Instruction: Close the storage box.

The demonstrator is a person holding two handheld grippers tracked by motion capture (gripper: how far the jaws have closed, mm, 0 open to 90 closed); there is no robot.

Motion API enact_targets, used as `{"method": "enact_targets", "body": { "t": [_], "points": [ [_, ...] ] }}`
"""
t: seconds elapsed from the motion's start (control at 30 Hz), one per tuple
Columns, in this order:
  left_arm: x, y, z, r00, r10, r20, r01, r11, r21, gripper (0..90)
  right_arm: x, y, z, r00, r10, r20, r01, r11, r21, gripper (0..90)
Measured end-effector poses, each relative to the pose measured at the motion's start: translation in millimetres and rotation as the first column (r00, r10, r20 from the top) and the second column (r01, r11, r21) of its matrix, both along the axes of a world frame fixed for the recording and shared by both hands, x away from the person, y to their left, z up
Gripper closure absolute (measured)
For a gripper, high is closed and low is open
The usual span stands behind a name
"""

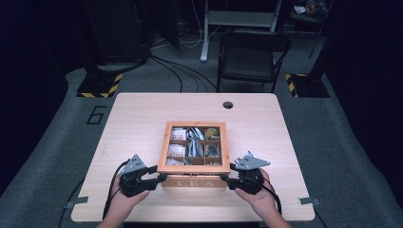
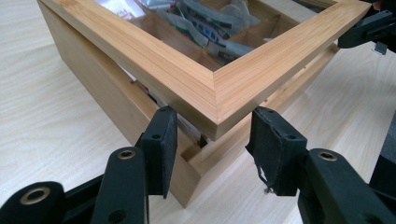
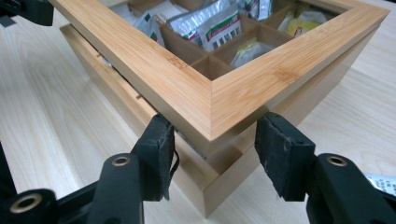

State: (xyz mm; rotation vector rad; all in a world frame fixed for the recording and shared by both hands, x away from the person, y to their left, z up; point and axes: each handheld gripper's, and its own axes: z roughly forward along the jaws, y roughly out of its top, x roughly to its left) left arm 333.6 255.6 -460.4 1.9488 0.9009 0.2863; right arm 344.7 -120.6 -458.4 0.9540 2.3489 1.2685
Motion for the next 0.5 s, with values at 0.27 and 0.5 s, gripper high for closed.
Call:
{"method": "enact_targets", "body": {
  "t": [0.27,0.5],
  "points": [
    [-2.8,1.7,-3.8,1.0000,0.005,-0.004,-0.005,1.0000,0.008,51.5,-2.0,-1.3,-6.0,0.9999,0.010,-0.006,-0.010,1.000,0.000,47.3],
    [-2.8,2.4,-5.0,0.9999,0.003,-0.014,-0.003,1.0000,0.003,51.5,-2.9,-3.0,-7.7,0.9999,0.017,0.001,-0.017,1.000,-0.001,47.3]
  ]
}}
